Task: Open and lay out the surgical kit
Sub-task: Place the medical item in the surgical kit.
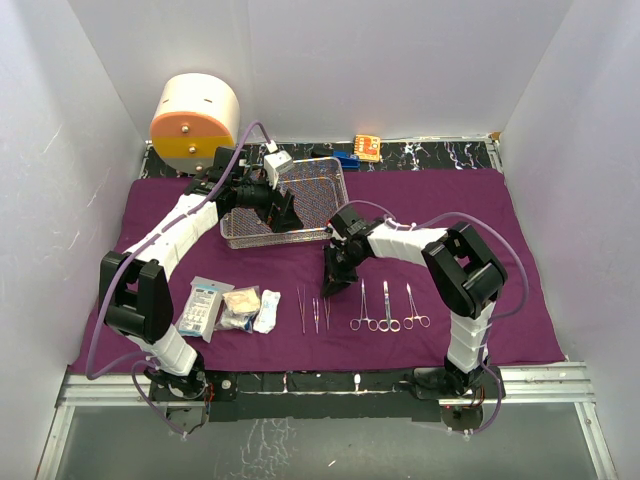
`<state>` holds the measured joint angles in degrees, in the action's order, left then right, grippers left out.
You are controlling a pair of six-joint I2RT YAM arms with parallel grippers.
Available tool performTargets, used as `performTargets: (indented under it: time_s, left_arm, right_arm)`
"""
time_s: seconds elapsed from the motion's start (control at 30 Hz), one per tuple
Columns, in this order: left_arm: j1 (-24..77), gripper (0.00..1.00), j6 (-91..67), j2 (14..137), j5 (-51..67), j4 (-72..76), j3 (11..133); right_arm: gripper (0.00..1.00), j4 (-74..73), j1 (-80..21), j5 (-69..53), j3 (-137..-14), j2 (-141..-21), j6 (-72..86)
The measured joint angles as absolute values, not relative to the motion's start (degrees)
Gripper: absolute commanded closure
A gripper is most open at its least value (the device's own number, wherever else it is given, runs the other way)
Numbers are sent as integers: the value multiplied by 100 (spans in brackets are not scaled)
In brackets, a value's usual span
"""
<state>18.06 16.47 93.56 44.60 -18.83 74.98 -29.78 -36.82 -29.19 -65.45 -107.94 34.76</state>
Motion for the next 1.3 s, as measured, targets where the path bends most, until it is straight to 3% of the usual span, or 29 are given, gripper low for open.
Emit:
performTargets:
  time_s: [0.27,0.77,1.3]
  left_arm:
    - [1806,2,1649,9356,4460,-1883,7498]
    - [1806,1,1649,9356,4460,-1883,7498]
    - [1806,1,1653,9356,4458,-1881,7496]
  right_arm:
    - [100,-2978,-3730,-2880,-6499,-10794,3483]
    - [83,-2974,-3739,-2842,-6479,-10794,3485]
    - [79,-2982,-3739,-2856,-6543,-10748,3433]
